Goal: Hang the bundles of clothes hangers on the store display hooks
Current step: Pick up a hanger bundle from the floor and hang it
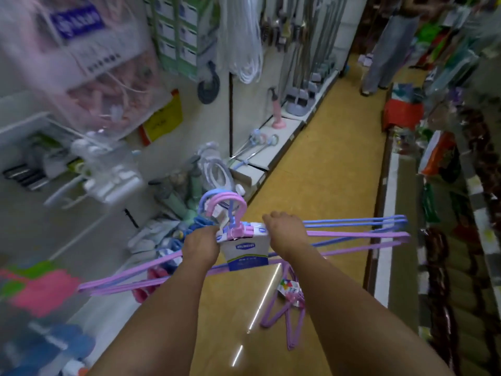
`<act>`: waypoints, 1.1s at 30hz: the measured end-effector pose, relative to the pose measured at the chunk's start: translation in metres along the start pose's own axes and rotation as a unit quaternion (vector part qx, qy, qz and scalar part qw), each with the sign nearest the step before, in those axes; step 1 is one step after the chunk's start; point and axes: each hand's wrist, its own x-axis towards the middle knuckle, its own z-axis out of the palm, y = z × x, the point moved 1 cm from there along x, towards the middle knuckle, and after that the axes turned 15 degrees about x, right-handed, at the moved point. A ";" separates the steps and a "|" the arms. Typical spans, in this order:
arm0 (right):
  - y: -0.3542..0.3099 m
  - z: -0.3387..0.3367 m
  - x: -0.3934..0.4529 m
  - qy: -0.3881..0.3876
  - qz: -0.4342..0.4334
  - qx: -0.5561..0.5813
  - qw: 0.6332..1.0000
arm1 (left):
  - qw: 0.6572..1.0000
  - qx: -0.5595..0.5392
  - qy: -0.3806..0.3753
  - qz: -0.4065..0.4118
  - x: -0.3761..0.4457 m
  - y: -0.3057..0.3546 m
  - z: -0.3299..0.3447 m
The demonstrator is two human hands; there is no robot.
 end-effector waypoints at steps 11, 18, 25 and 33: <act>-0.095 -0.006 0.000 -0.094 -0.178 0.010 0.979 | 0.977 -0.001 0.072 -0.202 -0.085 -0.076 -0.036; -0.158 0.021 -0.032 -0.092 -0.288 0.054 0.952 | 0.953 -0.011 0.090 -0.288 -0.169 -0.114 -0.028; -0.241 0.029 -0.080 -0.109 -0.431 0.030 0.895 | 0.918 -0.064 0.101 -0.379 -0.258 -0.162 -0.010; -0.338 0.050 -0.147 -0.121 -0.482 0.057 0.866 | 0.883 -0.115 0.116 -0.441 -0.357 -0.226 0.006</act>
